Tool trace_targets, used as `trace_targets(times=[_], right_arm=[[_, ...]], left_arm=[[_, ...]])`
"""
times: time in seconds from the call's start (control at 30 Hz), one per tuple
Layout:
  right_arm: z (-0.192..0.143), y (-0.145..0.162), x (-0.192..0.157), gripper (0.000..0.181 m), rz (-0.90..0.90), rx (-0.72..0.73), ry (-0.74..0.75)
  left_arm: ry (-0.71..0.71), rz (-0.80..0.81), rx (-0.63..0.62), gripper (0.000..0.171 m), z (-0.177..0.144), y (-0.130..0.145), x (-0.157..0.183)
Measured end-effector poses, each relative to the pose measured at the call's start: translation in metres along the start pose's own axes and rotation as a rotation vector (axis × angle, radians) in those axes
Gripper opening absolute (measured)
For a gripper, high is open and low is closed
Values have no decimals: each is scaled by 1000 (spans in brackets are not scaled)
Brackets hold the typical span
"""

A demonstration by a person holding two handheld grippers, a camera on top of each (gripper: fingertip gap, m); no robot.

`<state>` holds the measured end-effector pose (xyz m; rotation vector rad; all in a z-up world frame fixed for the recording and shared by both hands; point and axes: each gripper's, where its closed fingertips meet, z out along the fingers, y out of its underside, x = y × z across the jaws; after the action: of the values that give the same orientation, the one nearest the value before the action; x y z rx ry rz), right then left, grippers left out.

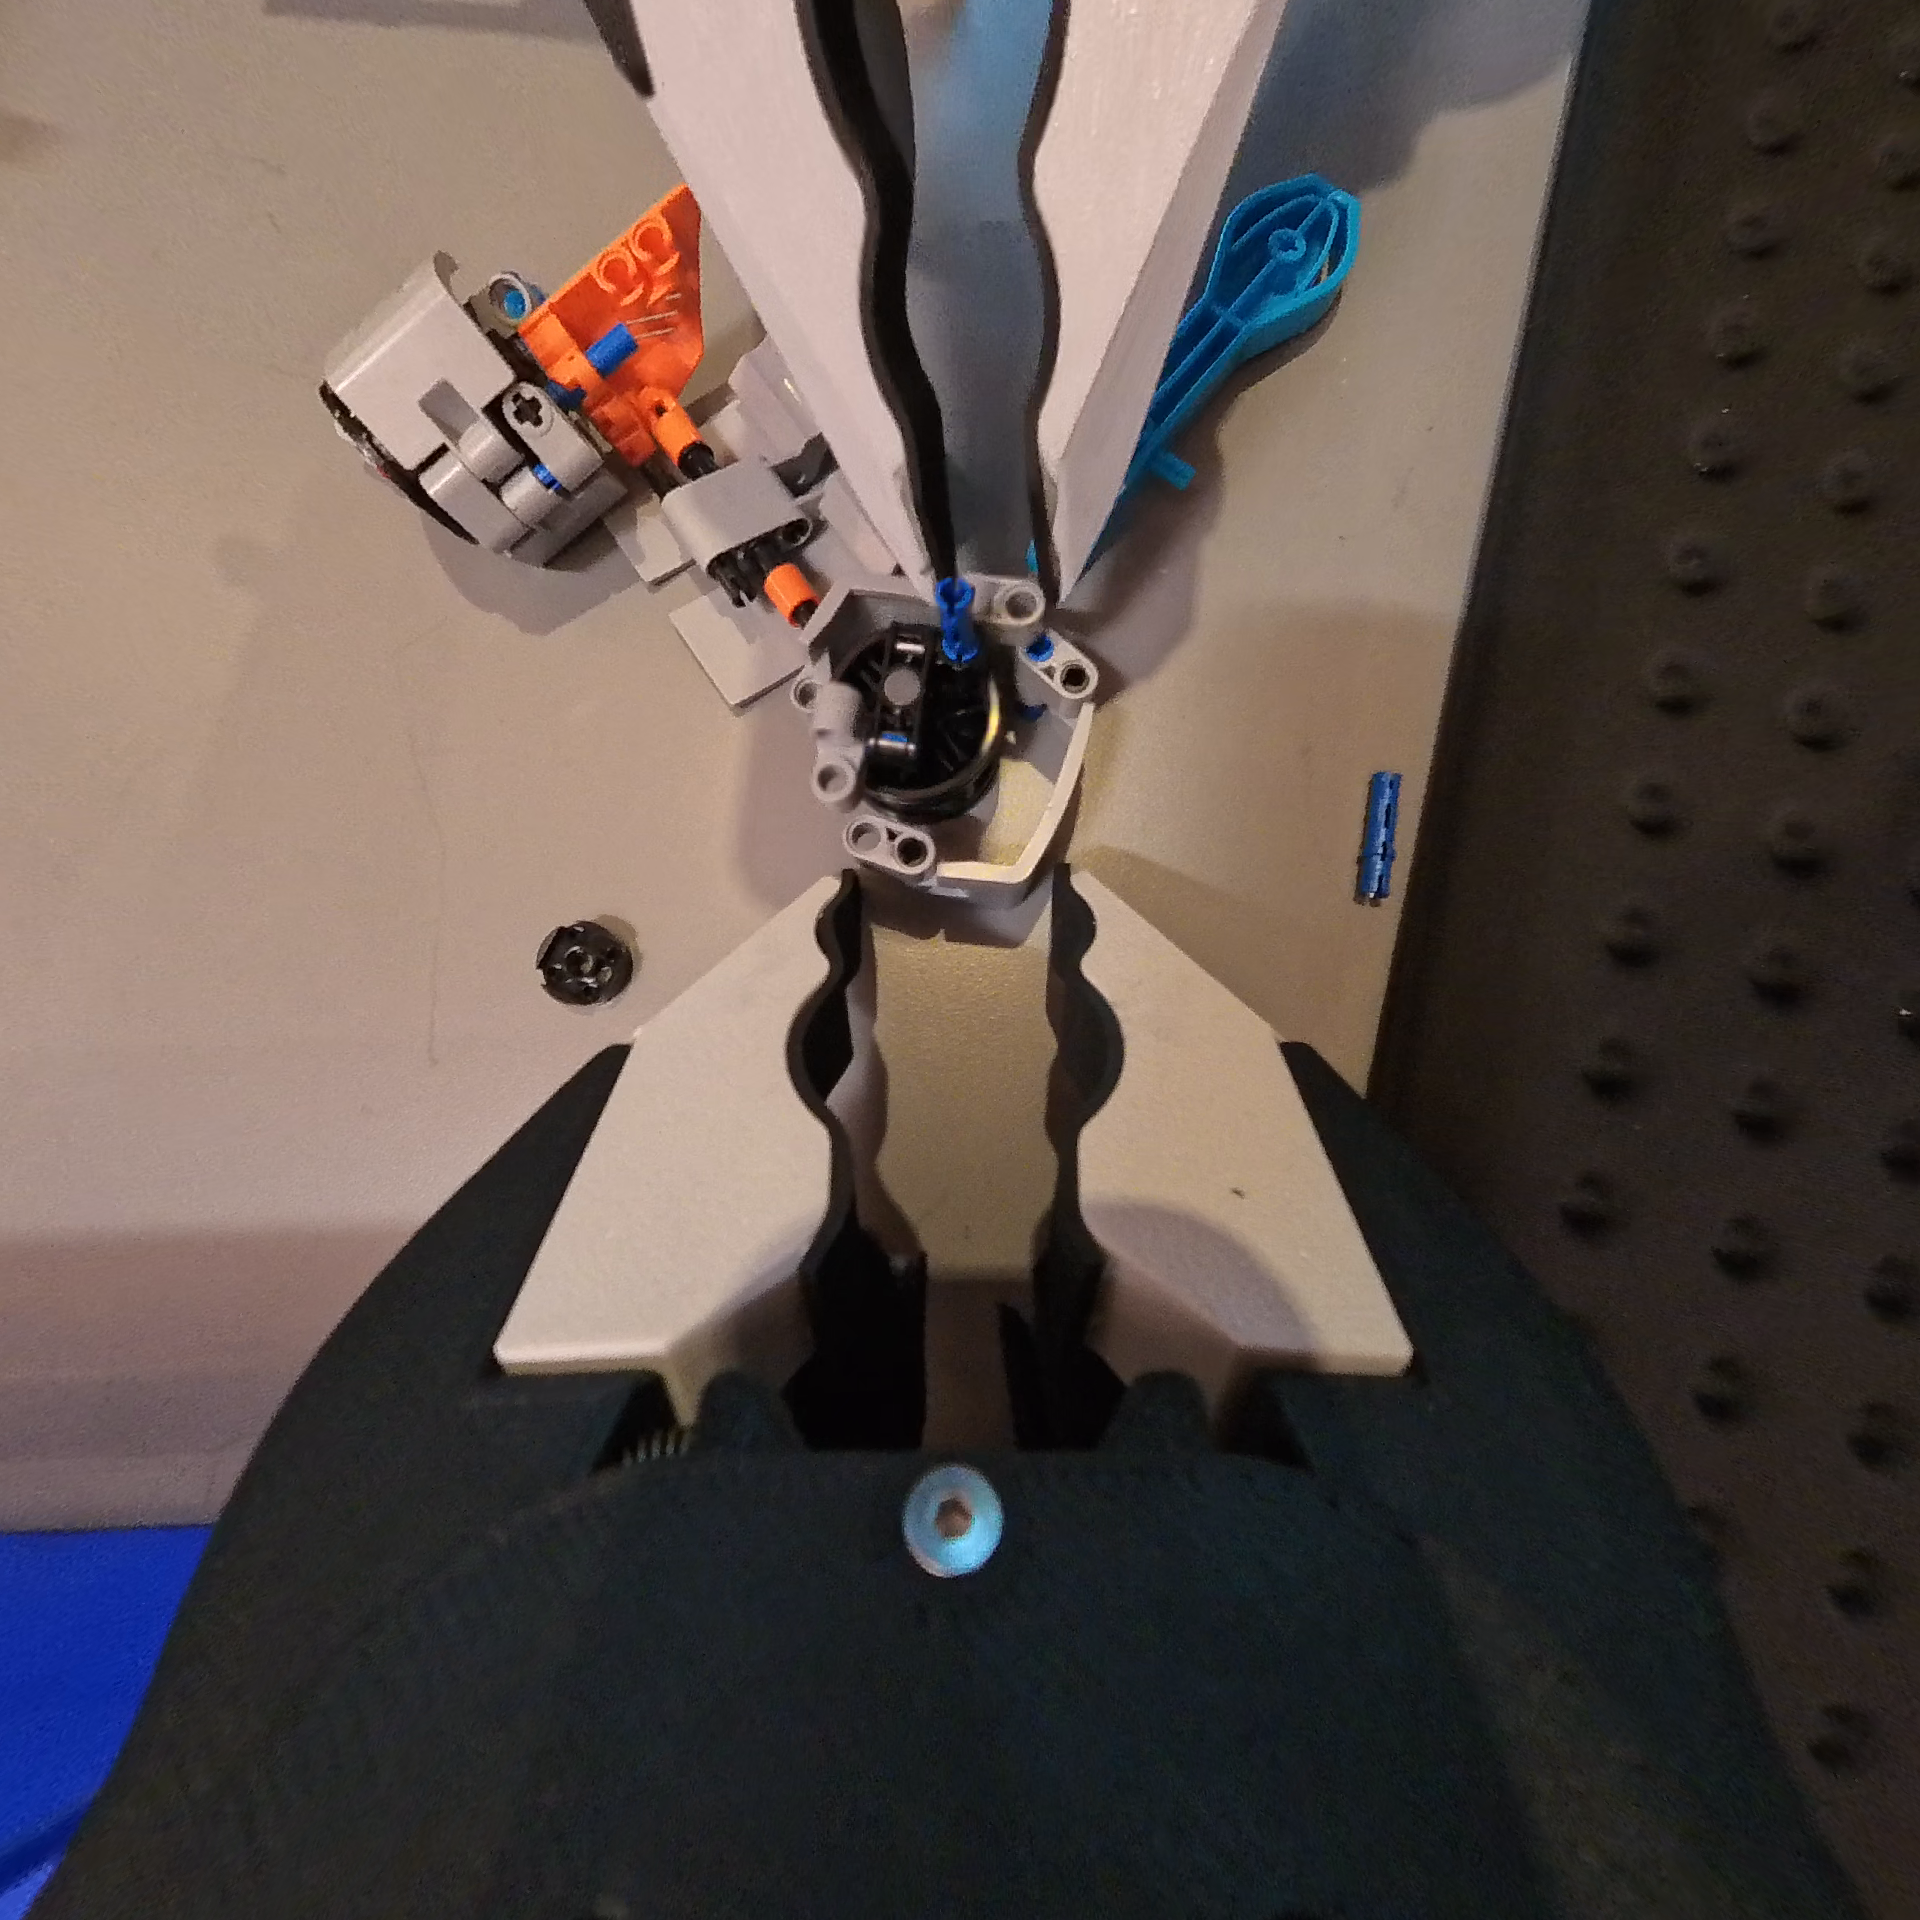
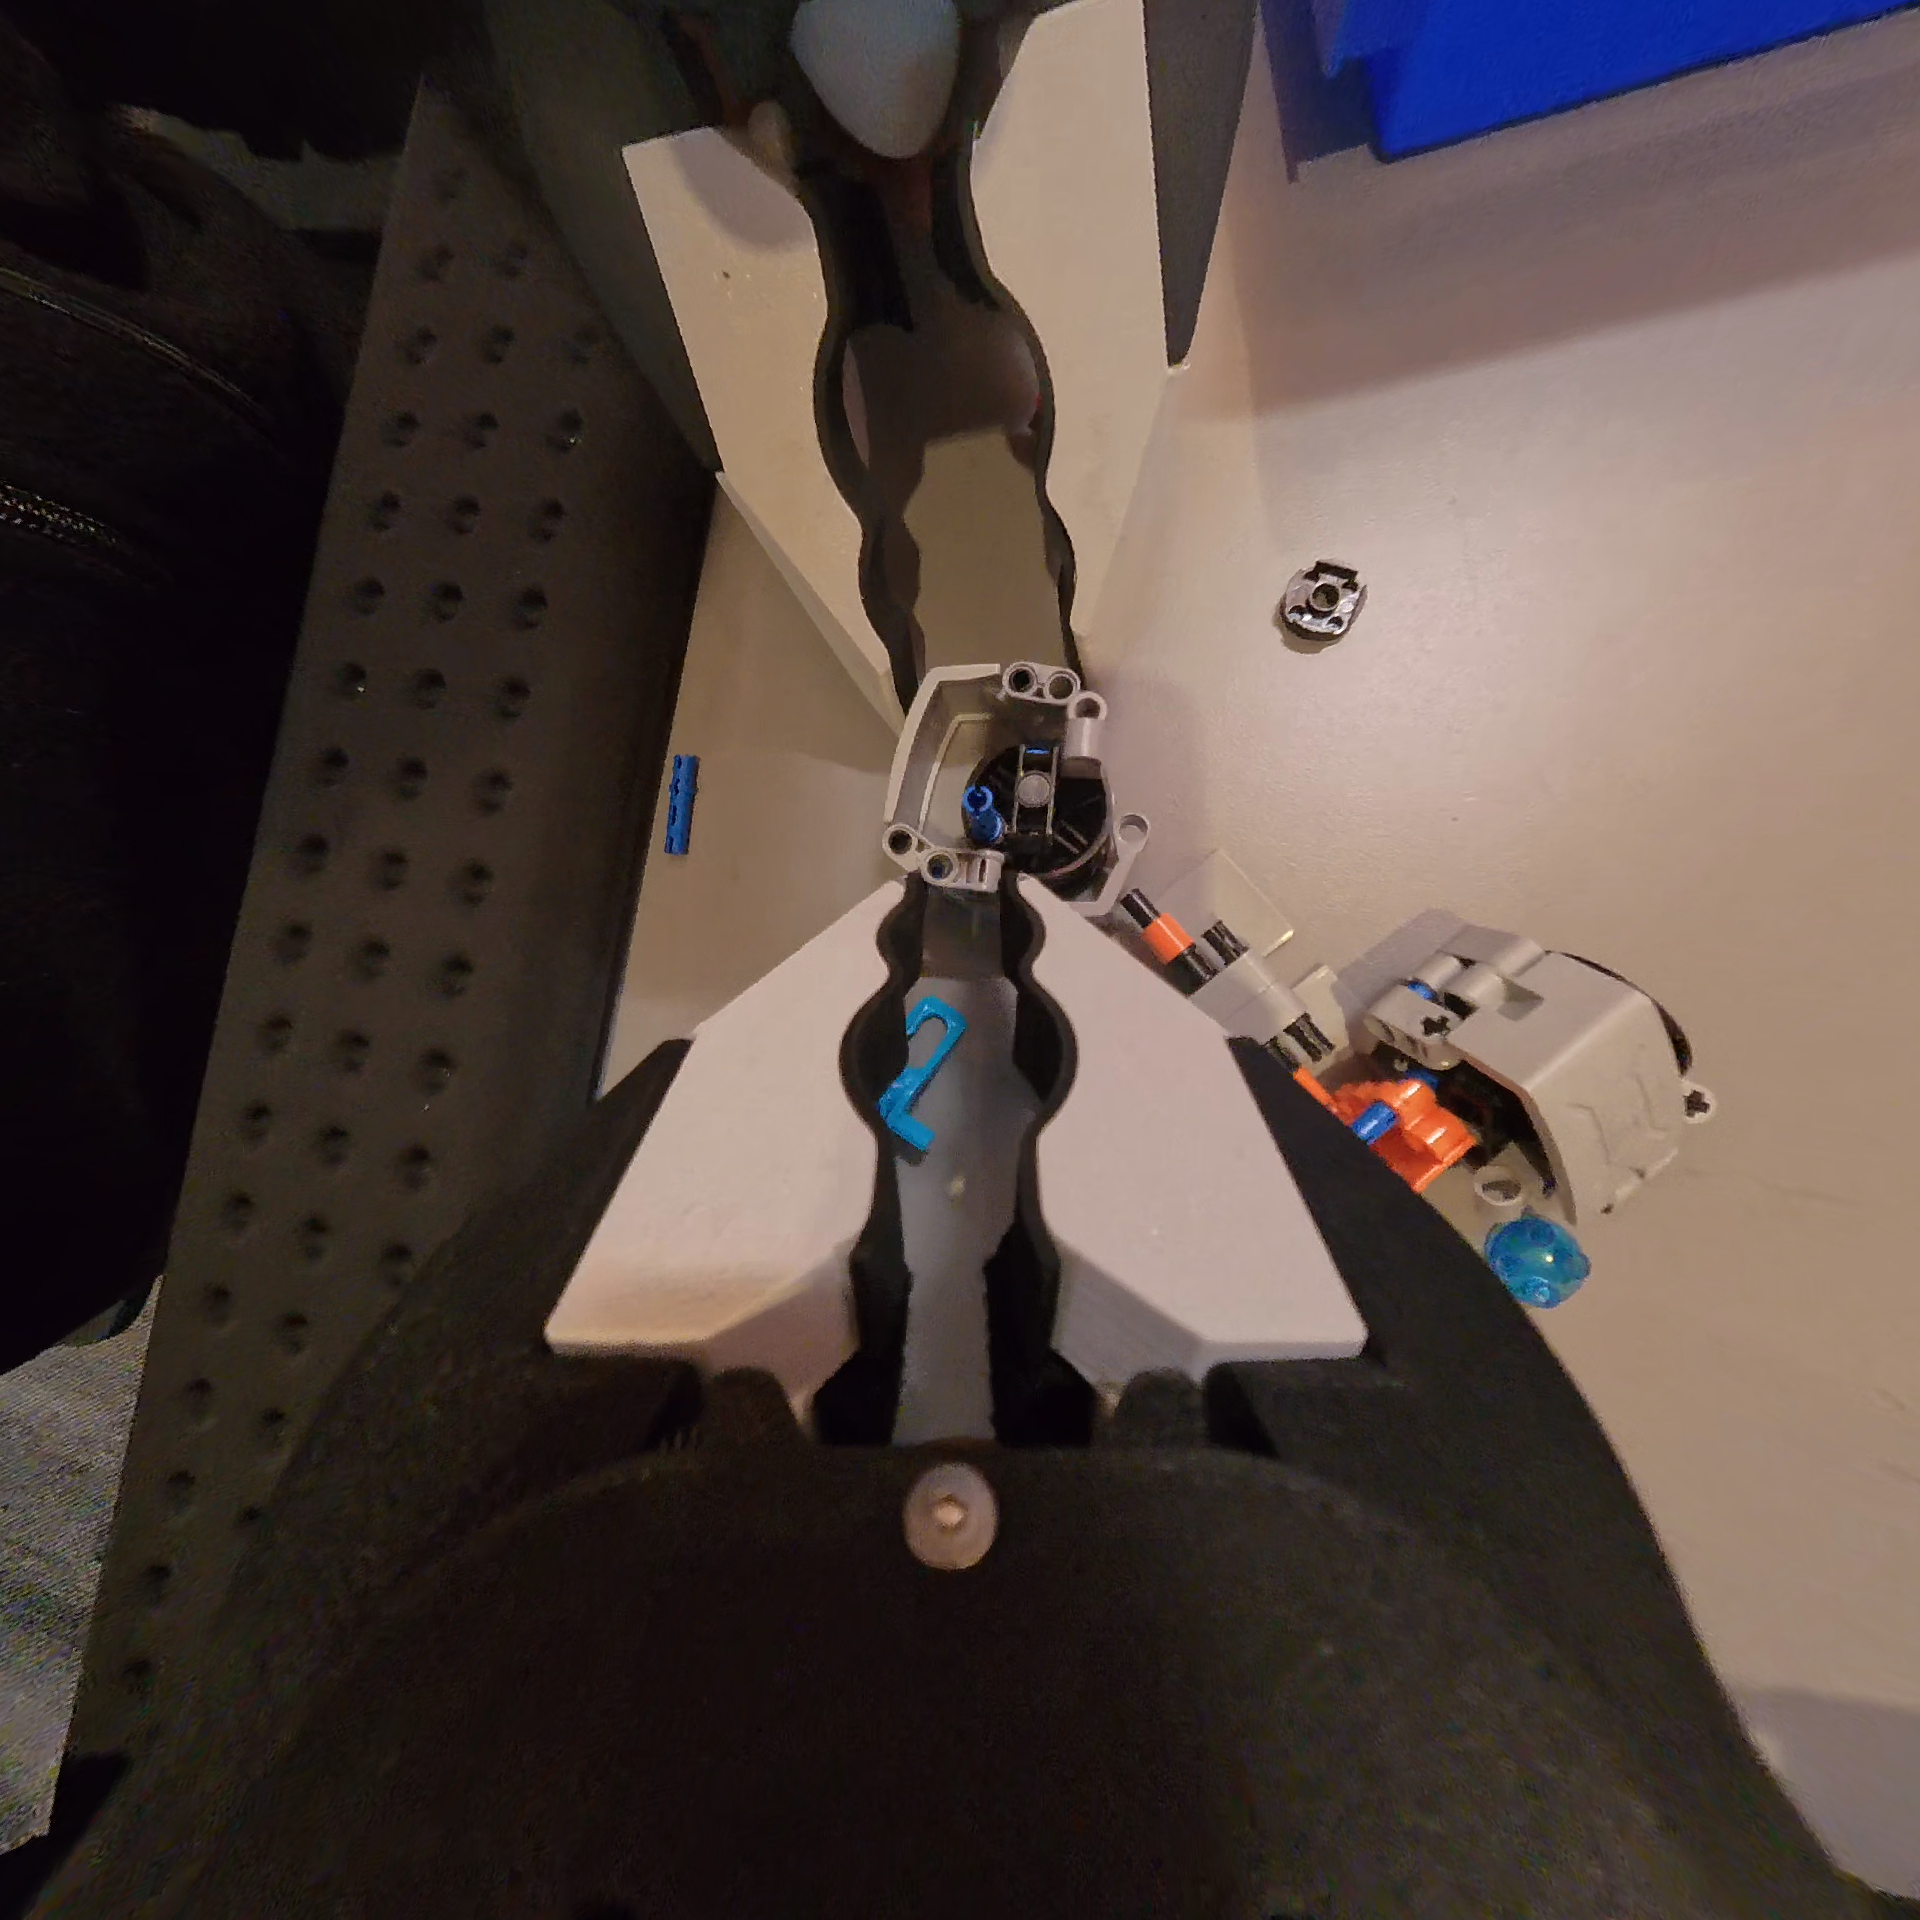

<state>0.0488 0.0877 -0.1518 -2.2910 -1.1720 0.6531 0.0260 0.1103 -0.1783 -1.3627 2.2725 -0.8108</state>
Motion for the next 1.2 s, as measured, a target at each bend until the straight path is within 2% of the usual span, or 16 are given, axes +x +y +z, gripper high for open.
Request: trace_targets(times=[0.2,0.4,0.8,1.1,1.2], right_arm=[[-1,1,1,15,2,-7,6],[-1,2,2,15,-8,-18,24],[1,1,2,11,-23,-18,33],[2,1,1,11,-29,-17,30],[2,0,1,10,-32,-17,27]], left_arm=[[-8,-3,1,38,0,0,-2],[-24,-18,23,50,-1,-4,-6],[-20,22,38,37,1,-9,-1],[-35,15,69,51,-2,-14,-4],[-36,38,72,50,-1,-16,-2]])
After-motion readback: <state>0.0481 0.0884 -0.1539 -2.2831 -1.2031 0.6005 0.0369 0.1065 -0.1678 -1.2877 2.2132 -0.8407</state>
